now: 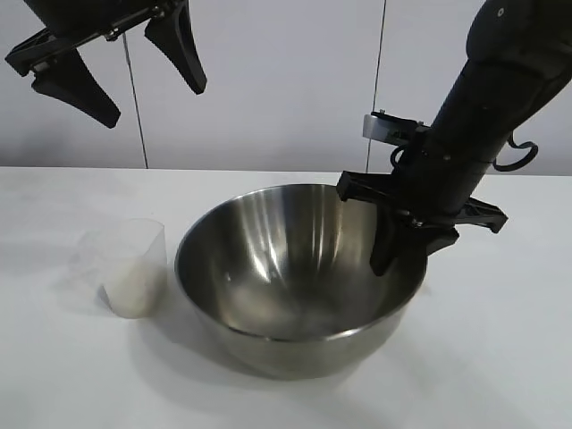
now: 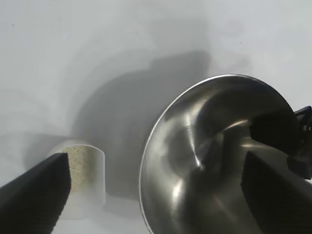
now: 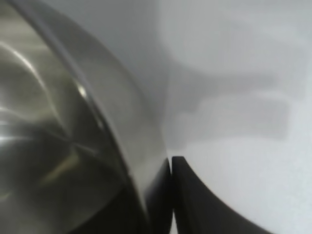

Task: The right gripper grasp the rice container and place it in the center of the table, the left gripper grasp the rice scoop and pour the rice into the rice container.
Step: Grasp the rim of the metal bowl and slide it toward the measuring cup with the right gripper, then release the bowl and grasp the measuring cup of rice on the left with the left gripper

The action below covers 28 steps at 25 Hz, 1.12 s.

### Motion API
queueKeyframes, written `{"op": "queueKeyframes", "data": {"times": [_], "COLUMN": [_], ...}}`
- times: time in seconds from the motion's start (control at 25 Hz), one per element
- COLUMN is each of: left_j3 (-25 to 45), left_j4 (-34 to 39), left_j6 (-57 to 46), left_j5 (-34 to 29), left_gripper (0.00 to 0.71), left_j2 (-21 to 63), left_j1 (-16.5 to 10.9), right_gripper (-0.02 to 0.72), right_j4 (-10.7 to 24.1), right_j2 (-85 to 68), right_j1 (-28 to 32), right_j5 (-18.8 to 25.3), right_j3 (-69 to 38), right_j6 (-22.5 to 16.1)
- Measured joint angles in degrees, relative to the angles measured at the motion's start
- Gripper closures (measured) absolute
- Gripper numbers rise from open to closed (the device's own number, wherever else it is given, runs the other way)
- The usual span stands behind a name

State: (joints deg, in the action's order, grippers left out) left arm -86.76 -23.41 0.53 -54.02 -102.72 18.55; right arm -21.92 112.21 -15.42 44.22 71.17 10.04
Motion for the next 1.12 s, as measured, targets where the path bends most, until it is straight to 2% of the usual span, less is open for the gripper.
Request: {"op": "queueKeyframes", "data": {"times": [0.08, 0.16, 0.32, 0.48, 0.76, 1.12], "left_j3": [0.0, 0.0, 0.0, 0.0, 0.0, 0.0], "left_j4": [0.0, 0.0, 0.0, 0.0, 0.0, 0.0], "left_j6": [0.0, 0.0, 0.0, 0.0, 0.0, 0.0], "left_j5": [0.0, 0.0, 0.0, 0.0, 0.0, 0.0], "left_gripper": [0.024, 0.024, 0.024, 0.024, 0.024, 0.024], "left_j2": [0.0, 0.0, 0.0, 0.0, 0.0, 0.0], "left_j1": [0.0, 0.0, 0.0, 0.0, 0.0, 0.0], "right_gripper": [0.31, 0.213, 0.145, 0.076, 0.051, 0.051], "right_j4": [-0.2, -0.2, -0.2, -0.2, -0.4, -2.2], "right_j2": [0.0, 0.0, -0.8, -4.7, -10.1, -10.2], "right_j1": [0.0, 0.0, 0.0, 0.0, 2.9, 7.3], "right_j5": [1.1, 3.0, 6.2, 6.9, 7.9, 10.1], "right_j3": [0.0, 0.7, 3.1, 5.6, 8.2, 8.3], "right_j6": [0.0, 0.0, -0.9, -2.2, -4.3, -4.3]}}
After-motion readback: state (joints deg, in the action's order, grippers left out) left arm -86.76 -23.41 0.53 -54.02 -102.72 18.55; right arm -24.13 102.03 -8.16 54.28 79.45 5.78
